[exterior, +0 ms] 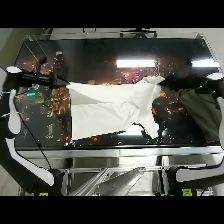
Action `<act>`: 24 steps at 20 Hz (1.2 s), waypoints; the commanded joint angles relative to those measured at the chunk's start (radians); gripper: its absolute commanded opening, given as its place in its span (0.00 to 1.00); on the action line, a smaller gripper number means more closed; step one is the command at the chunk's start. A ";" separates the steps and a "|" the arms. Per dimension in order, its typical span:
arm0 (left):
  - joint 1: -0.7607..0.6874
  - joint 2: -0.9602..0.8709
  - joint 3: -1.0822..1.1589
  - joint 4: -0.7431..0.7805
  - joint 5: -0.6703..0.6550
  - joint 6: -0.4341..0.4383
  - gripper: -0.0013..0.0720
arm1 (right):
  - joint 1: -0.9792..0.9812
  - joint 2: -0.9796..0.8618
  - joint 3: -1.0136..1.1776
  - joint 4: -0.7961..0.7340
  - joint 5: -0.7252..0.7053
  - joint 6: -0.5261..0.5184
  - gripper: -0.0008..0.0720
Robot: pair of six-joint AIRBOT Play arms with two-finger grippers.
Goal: Fold the shirts.
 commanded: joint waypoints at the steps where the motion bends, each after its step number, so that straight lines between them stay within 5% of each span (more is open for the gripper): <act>1: 0.029 0.222 0.001 -0.330 -0.031 0.053 0.04 | -0.055 0.228 0.130 0.224 0.047 -0.069 0.04; 6: 0.138 0.628 0.001 -0.868 -0.025 0.218 0.05 | -0.223 0.689 0.227 0.260 -0.177 -0.163 0.04; 12: 0.525 0.937 0.001 -0.893 0.073 0.212 0.05 | -0.329 0.979 0.227 0.241 -0.509 -0.337 0.03; 15: 0.621 0.921 -0.022 -0.744 0.108 0.201 0.05 | -0.322 0.868 0.227 0.340 -0.427 -0.357 0.03; 20: 0.248 0.700 -0.202 -0.377 0.192 0.257 0.05 | -0.026 0.444 0.224 0.291 -0.292 -0.345 0.03; 24: 0.081 0.408 -0.286 -0.148 0.365 0.277 0.05 | 0.183 0.059 0.224 0.098 -0.460 -0.304 0.03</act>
